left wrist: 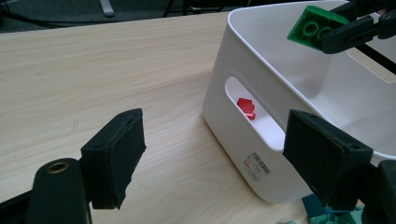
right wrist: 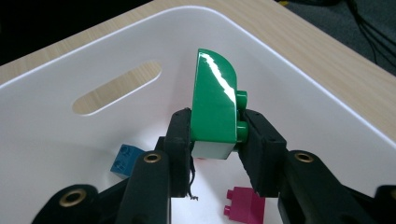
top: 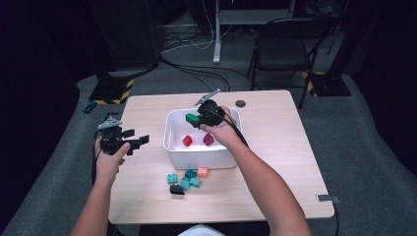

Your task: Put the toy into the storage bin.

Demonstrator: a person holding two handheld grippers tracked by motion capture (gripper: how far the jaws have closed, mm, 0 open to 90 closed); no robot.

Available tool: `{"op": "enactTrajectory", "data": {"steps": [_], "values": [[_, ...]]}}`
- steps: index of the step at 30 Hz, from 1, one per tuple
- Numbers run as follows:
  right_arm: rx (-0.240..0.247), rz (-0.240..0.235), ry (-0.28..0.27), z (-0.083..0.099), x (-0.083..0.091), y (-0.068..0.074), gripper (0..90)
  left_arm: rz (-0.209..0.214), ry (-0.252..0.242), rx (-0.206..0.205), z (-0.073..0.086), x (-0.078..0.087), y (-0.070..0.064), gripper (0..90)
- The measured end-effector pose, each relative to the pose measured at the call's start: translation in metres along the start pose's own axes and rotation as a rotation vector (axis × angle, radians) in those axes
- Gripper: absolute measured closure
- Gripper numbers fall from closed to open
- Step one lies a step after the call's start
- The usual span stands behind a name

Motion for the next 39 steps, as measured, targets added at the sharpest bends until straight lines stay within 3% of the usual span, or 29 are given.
{"op": "enactTrajectory", "data": {"steps": [3,13,18,22,29,39], "values": [[-0.007,-0.018,0.001,0.001,-0.002,0.000,65.1,0.000,-0.003,-0.001,0.000,0.000,0.000,20.4],[-0.024,0.005,0.053,0.009,-0.013,-0.009,63.6,-0.001,-0.002,-0.006,0.000,-0.002,-0.001,20.4],[-0.029,0.001,0.025,0.008,-0.011,-0.010,58.2,-0.002,-0.001,-0.008,0.000,-0.002,-0.001,20.5],[-0.041,-0.010,-0.008,0.003,-0.003,-0.003,56.3,-0.003,-0.002,-0.006,0.000,-0.001,-0.001,20.5],[0.010,-0.053,-0.062,-0.005,0.021,0.018,56.0,-0.005,0.002,-0.009,0.000,-0.002,-0.001,20.5],[0.066,-0.119,-0.094,-0.001,0.063,0.053,58.1,0.000,0.003,-0.004,0.001,-0.002,-0.001,20.4]]}}
Point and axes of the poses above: each handheld gripper's, and its own axes: x roughly backward along the jaws, z roughly out of its underside, y roughly to its left, the point moved 7 cm from there along -x, roughly forward along the jaws, and after that the axes turned 2 degrees about -x, right-handed, at the moved point
